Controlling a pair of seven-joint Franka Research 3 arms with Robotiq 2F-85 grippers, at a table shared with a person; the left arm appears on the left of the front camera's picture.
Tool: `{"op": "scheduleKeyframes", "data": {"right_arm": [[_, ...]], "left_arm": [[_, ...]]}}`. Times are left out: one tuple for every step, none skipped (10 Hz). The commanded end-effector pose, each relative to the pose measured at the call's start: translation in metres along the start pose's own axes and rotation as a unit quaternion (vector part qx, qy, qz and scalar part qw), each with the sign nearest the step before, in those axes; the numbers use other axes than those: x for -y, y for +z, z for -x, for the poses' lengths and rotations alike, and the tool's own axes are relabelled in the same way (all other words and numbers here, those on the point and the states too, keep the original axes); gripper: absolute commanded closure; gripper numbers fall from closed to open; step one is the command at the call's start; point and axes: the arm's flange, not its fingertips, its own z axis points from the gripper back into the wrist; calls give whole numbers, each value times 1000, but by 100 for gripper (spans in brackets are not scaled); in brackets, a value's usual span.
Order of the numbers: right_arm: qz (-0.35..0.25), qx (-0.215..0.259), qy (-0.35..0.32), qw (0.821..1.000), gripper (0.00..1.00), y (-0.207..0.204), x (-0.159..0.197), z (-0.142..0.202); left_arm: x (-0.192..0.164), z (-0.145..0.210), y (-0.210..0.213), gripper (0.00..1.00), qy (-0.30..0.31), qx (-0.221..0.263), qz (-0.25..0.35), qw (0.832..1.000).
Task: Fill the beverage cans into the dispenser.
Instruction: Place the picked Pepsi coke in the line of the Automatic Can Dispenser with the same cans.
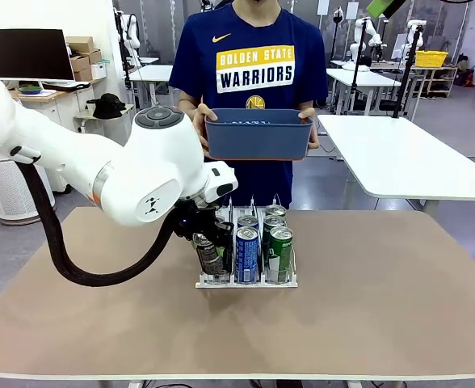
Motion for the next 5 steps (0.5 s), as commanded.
{"op": "scheduleKeyframes", "data": {"right_arm": [[-1, 0, 0, 1000, 0, 1, -2, 2], [-1, 0, 0, 1000, 0, 1, -2, 2], [-1, 0, 0, 1000, 0, 1, -2, 2], [-1, 0, 0, 1000, 0, 1, -2, 2], [-1, 0, 0, 1000, 0, 1, -2, 2]], "left_arm": [[-3, -26, -12, 42, 8, 37, 19, 999], [-2, -33, -16, 42, 13, 38, 15, 999], [-5, -37, -20, 42, 14, 40, 4, 999], [-9, -40, -22, 42, 12, 40, -2, 999], [-9, -43, -22, 42, 18, 42, -1, 999]]}}
